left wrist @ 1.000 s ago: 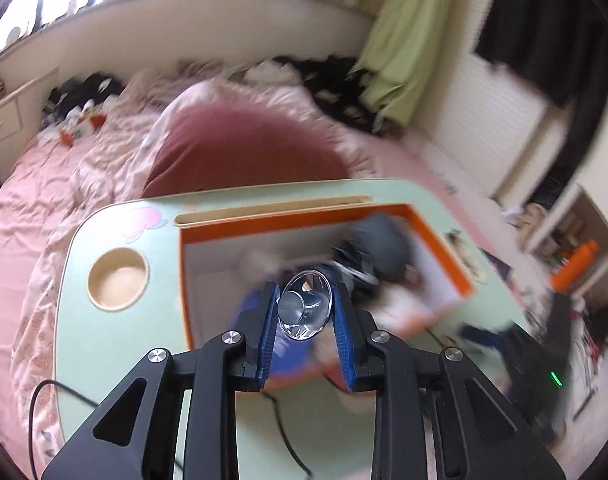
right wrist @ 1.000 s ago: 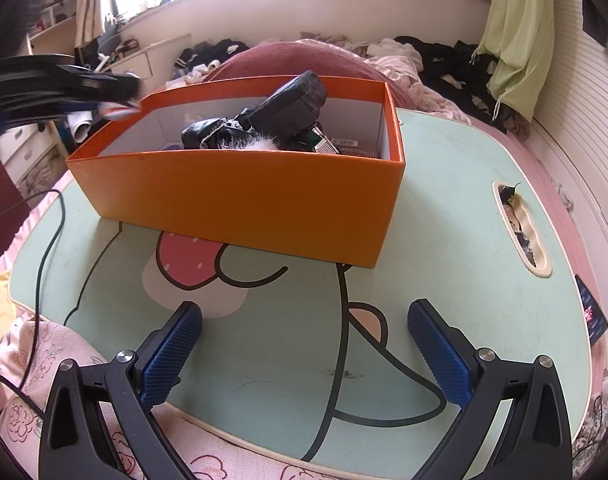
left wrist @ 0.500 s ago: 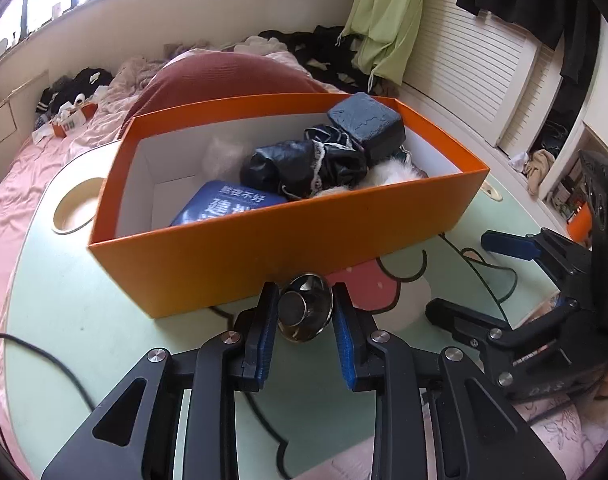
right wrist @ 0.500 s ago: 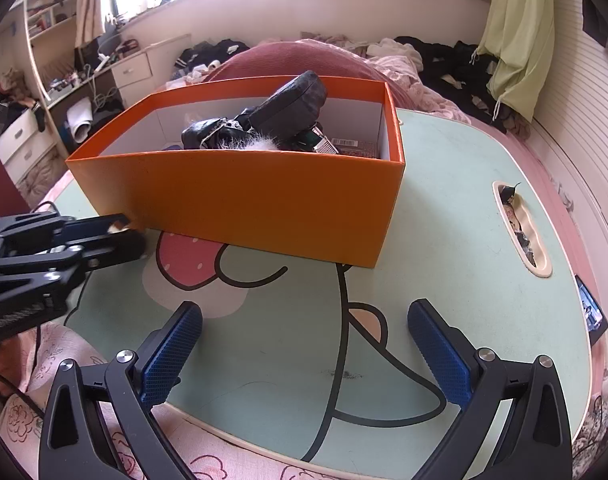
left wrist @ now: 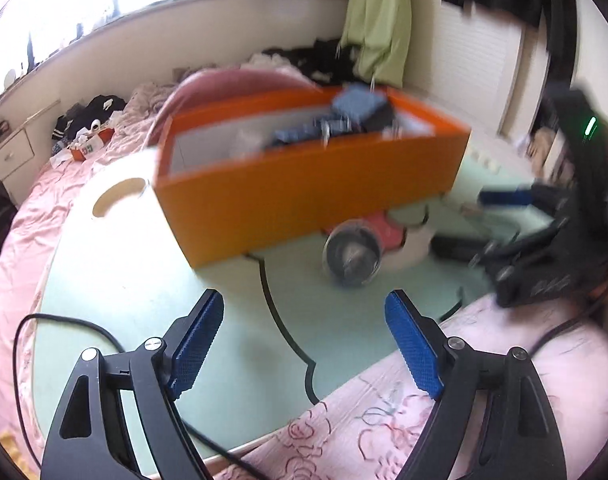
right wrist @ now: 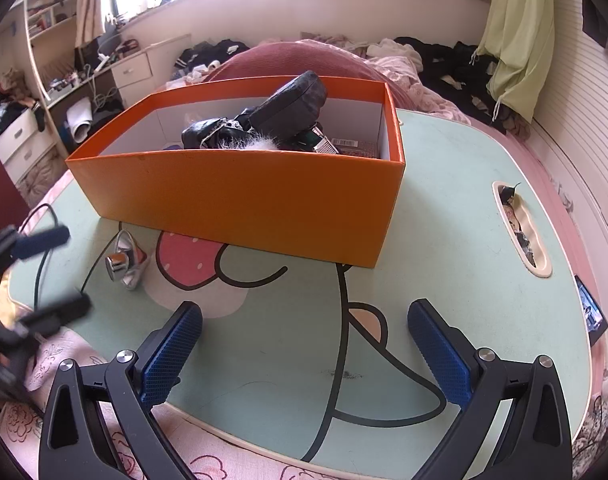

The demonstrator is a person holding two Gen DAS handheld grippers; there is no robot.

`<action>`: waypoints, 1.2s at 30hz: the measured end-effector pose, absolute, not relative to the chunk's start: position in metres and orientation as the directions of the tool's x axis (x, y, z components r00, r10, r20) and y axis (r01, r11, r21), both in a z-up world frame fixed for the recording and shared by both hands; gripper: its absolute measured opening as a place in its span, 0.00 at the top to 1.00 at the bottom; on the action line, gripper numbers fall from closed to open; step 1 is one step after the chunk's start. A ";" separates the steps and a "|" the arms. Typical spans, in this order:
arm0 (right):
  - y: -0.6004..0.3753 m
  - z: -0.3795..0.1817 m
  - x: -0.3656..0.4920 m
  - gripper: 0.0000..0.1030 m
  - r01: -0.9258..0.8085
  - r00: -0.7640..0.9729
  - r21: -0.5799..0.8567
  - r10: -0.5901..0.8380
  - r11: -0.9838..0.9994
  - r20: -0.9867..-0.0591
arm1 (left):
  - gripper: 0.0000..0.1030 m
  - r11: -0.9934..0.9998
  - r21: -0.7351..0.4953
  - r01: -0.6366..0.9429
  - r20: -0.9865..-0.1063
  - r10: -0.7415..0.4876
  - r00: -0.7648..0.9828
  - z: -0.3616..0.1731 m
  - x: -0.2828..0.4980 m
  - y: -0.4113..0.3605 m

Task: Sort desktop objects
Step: 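Lift the glass cup out with the left gripper, set it on the table, open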

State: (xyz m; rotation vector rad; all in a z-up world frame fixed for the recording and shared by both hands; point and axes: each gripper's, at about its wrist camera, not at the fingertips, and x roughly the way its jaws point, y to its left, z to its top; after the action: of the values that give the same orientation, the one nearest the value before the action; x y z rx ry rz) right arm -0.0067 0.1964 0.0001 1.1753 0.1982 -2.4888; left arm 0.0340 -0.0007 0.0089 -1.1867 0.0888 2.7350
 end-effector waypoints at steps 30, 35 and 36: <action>0.220 0.023 0.000 0.00 0.383 -0.634 0.054 -0.305 -0.922 -0.711 | 0.00 -0.995 -0.095 -0.029 -0.695 0.087 -0.714 0.003 0.034 -0.022; 0.236 0.060 -0.012 0.00 0.386 -0.658 0.131 -0.372 -0.913 -0.655 | 0.00 -0.999 -0.016 -0.049 -0.722 0.046 -0.691 -0.003 0.030 -0.008; 0.237 0.069 -0.015 0.00 0.382 -0.671 0.140 -0.378 -0.914 -0.638 | 0.00 -0.998 -0.023 -0.056 -0.724 0.055 -0.687 -0.004 0.029 -0.008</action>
State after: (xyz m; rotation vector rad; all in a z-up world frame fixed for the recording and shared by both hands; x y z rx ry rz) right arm -0.0147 0.2369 0.0691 0.9701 0.0067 -2.5441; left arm 0.0293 -0.0079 -0.0041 -1.2151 0.0024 2.8311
